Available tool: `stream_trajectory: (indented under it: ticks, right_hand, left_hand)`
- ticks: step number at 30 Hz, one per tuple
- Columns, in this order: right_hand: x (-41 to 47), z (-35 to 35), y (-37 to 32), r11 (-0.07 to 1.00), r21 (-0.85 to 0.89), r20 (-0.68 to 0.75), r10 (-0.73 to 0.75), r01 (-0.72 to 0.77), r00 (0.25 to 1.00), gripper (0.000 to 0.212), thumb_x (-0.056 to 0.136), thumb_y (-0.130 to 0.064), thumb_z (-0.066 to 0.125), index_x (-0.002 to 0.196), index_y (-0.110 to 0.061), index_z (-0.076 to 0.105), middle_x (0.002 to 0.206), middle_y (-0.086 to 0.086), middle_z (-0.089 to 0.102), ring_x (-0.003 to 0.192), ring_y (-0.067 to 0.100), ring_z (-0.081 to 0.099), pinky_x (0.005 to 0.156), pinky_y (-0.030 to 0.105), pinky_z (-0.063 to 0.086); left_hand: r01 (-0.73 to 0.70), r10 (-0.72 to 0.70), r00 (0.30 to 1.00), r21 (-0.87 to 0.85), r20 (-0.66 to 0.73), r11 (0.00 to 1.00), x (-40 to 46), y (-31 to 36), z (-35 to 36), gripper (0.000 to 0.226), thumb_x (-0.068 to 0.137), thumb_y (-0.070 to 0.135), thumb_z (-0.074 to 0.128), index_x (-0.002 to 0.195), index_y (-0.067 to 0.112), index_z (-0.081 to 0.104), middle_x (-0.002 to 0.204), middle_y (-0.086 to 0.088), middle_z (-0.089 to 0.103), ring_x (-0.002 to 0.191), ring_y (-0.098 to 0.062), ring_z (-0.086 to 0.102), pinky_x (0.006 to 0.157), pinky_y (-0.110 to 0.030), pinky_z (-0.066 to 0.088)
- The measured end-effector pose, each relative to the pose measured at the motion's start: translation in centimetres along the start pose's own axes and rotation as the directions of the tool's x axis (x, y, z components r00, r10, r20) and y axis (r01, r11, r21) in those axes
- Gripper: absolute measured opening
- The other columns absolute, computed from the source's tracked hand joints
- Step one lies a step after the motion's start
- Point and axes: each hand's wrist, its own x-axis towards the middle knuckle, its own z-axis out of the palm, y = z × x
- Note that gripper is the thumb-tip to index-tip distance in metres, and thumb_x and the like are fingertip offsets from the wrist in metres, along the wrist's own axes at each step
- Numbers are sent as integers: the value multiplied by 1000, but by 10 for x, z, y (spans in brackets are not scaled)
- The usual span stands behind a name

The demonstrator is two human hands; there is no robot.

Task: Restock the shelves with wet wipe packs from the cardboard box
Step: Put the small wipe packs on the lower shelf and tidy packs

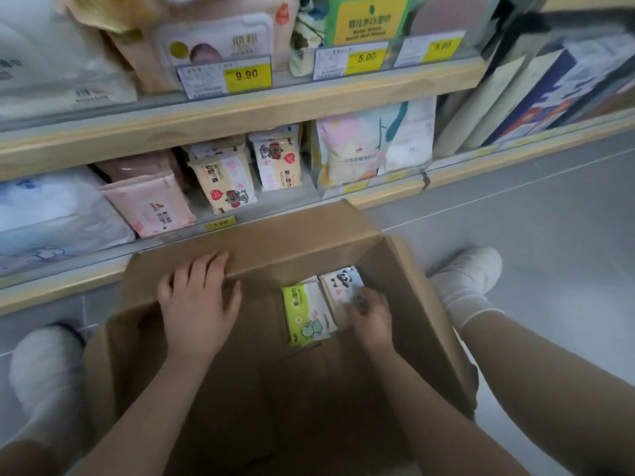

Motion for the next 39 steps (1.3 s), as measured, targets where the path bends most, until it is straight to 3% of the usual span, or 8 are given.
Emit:
stream_trajectory:
  ticks: [8, 12, 20, 27, 29, 32, 34, 39]
  right_hand:
    - [32, 17, 7, 964, -248, 14, 104, -97, 995, 64, 86, -20, 63, 141, -23, 32, 135, 10, 43, 120, 30, 50, 99, 49, 46]
    - [28, 11, -1, 922, -363, -40, 127, -132, 991, 44, 84, -28, 64, 125, -21, 50, 131, 6, 49, 110, 29, 58, 89, 40, 50]
    - [9, -28, -35, 985, -103, 119, 153, -141, 981, 24, 66, -19, 72, 89, -19, 63, 95, 3, 69, 86, 24, 66, 76, 36, 56]
    - [-22, -48, -73, 972, 152, 527, 72, -177, 847, 33, 74, -10, 75, 105, -13, 67, 99, 6, 74, 89, 25, 71, 78, 43, 57]
    - [-30, -47, -81, 981, 141, 587, 28, -136, 809, 32, 73, -14, 76, 105, -15, 68, 96, 5, 74, 88, 25, 70, 83, 44, 55]
    - [-42, -44, -88, 990, 111, 642, -7, -84, 767, 32, 74, -16, 74, 106, -13, 68, 77, 5, 66, 55, 15, 48, 54, 25, 37]
    - [-45, -43, -90, 990, 123, 637, -22, -73, 771, 28, 78, -16, 72, 106, -13, 69, 72, 2, 65, 46, 8, 38, 46, 18, 26]
    - [-43, -33, -79, 986, 164, 563, -69, -29, 824, 11, 77, -11, 76, 84, -10, 68, 81, -5, 73, 68, 5, 70, 61, 22, 56]
  left_hand:
    - [-28, 30, 998, 36, -56, 999, 5, -6, 7, 49, 85, 40, 49, 126, 13, 52, 116, -12, 59, 104, -31, 49, 89, -46, 33]
    - [-33, 35, 998, 25, -50, 999, 4, -5, 3, 47, 85, 37, 52, 126, 13, 52, 116, -10, 58, 106, -31, 50, 90, -46, 33]
    - [1, 7, 994, -69, 113, 998, 2, 1, -15, 57, 80, 30, 67, 131, 14, 49, 125, -10, 54, 117, -30, 48, 100, -51, 34]
    - [-94, 123, 987, -246, 107, 965, -19, 26, -40, 47, 86, 43, 58, 124, 15, 56, 124, -4, 56, 120, -24, 48, 112, -39, 24]
    - [-50, 128, 977, -398, 172, 916, -25, 38, -46, 38, 86, 45, 59, 116, 20, 57, 112, 4, 58, 106, -15, 54, 99, -32, 41]
    - [214, 99, 910, -661, 403, 719, -31, 51, -47, 27, 91, 40, 55, 116, 32, 51, 113, 14, 62, 95, -2, 61, 76, -29, 56]
    - [276, 64, 915, -733, 398, 622, -33, 51, -41, 22, 92, 34, 55, 114, 35, 51, 114, 14, 63, 95, -2, 64, 72, -25, 57]
    - [299, 42, 917, -751, 397, 588, -34, 42, -27, 24, 91, 30, 58, 115, 28, 59, 112, 12, 67, 94, 2, 64, 75, -23, 55]
